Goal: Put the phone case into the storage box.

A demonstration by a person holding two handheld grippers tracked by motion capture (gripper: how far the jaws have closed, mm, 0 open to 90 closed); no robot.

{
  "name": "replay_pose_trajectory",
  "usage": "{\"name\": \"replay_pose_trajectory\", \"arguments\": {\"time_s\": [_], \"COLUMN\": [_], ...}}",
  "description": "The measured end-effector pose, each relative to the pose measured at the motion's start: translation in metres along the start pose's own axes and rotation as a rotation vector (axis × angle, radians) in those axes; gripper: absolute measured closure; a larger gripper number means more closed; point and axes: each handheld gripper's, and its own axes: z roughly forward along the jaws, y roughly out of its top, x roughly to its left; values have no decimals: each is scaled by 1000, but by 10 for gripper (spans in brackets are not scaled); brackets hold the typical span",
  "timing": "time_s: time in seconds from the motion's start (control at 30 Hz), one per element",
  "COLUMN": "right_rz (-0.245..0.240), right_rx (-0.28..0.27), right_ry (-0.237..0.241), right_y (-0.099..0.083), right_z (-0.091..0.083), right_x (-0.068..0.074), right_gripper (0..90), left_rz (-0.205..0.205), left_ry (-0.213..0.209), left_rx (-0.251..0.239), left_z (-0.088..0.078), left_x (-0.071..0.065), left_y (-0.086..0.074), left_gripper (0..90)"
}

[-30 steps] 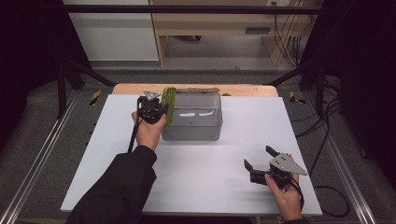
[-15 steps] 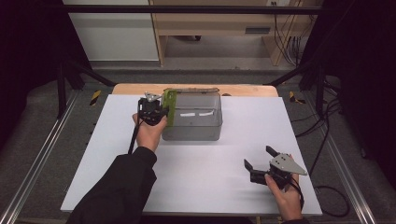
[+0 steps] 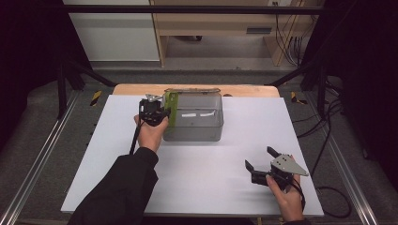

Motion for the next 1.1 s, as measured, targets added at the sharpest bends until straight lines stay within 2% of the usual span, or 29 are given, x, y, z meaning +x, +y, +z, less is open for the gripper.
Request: {"name": "replay_pose_trajectory", "arguments": {"time_s": [0.4,1.1], "right_rz": [3,6], "right_rx": [3,5], "right_ry": [5,3], "right_y": [0,-1], "right_z": [1,0], "right_x": [0,0], "right_gripper": [46,46], "left_rz": [-28,-41], "left_ry": [-16,-26], "left_rx": [11,23], "left_z": [3,6], "left_x": [1,-1], "left_y": [-1,-2], "left_gripper": [777,777]}}
